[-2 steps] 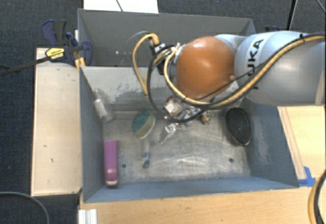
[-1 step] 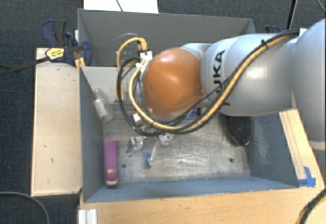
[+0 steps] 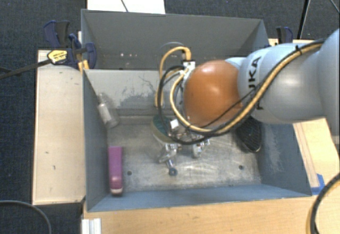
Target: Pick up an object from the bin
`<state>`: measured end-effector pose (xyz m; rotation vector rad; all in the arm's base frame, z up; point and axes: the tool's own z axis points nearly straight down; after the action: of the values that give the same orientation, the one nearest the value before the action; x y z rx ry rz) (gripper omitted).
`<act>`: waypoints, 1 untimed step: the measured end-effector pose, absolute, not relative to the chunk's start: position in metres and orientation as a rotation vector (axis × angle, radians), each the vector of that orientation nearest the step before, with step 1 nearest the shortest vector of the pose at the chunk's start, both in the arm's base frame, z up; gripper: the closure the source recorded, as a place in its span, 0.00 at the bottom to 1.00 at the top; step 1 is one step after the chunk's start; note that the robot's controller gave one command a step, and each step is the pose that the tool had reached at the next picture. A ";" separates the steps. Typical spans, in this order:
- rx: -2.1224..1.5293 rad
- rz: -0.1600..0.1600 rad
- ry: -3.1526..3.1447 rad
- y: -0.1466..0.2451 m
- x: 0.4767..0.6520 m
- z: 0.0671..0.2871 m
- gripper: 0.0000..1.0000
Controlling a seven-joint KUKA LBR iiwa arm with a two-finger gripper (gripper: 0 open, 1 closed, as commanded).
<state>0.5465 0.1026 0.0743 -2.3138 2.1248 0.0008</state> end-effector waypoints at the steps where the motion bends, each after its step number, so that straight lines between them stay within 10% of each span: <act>1: -2.316 0.001 2.113 0.107 0.547 0.076 1.00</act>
Offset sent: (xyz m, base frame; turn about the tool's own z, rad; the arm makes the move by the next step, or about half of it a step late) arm 0.0000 0.0000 0.0000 0.0000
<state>0.5471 0.1073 0.0764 -2.3161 2.1134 0.0011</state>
